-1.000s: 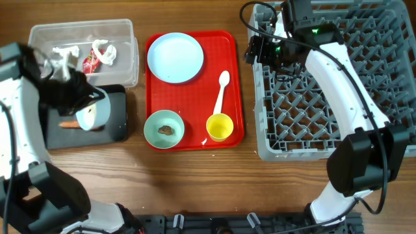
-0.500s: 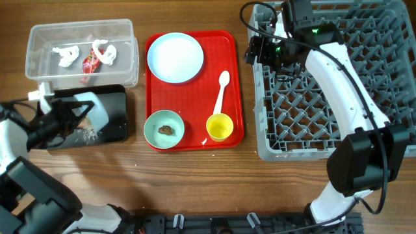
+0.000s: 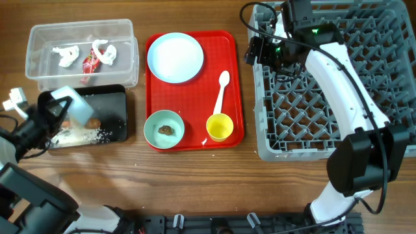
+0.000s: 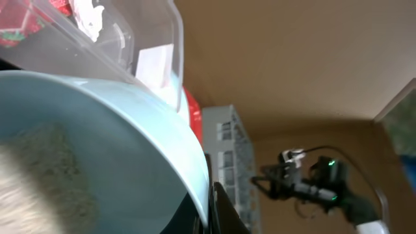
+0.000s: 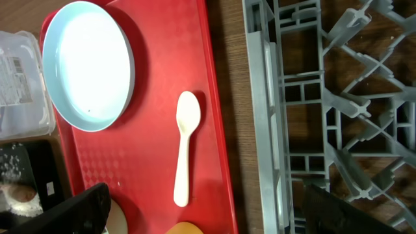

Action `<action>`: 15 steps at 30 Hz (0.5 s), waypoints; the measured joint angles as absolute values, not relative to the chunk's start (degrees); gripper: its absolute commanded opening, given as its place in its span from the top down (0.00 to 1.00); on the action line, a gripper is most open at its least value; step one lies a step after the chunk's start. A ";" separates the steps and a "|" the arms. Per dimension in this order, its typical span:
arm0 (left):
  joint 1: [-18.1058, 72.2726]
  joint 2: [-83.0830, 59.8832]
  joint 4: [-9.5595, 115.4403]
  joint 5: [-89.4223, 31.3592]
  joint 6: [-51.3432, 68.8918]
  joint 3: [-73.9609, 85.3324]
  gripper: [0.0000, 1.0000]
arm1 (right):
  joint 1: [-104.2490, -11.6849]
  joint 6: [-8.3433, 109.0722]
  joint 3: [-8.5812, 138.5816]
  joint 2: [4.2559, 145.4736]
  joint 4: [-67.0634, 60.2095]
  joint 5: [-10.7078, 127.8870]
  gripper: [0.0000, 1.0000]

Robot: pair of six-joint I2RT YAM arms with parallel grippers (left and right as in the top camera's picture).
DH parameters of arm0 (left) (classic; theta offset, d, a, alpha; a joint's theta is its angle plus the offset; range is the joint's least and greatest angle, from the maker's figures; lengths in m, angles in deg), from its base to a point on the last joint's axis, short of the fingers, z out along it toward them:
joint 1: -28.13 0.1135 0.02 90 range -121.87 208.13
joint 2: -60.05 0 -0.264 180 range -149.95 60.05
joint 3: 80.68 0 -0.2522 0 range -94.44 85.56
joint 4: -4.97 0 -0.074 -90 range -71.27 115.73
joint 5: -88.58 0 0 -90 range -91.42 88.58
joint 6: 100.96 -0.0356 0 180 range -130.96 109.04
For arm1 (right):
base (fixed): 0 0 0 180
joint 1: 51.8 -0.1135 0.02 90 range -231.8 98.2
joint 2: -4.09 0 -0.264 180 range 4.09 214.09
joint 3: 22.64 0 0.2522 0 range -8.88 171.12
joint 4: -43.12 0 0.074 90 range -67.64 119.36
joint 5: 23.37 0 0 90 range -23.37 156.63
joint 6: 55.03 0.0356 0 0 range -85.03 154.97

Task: Sort waste into correct bins and load items into the dishwasher rack
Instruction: 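Tip the rice bowl over the black tray to empty the rice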

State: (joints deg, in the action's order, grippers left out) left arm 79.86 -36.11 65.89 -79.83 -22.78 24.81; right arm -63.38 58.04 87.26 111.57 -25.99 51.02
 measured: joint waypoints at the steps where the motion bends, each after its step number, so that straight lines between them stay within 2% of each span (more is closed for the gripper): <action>1: 80.12 -36.11 65.61 -80.79 -21.22 24.83 0.96 | -63.38 58.01 87.26 111.57 -26.15 51.02 0.05; 15: 81.04 -36.11 65.56 -89.42 -6.93 24.83 0.96 | -63.38 58.04 87.26 111.57 -26.98 51.02 0.04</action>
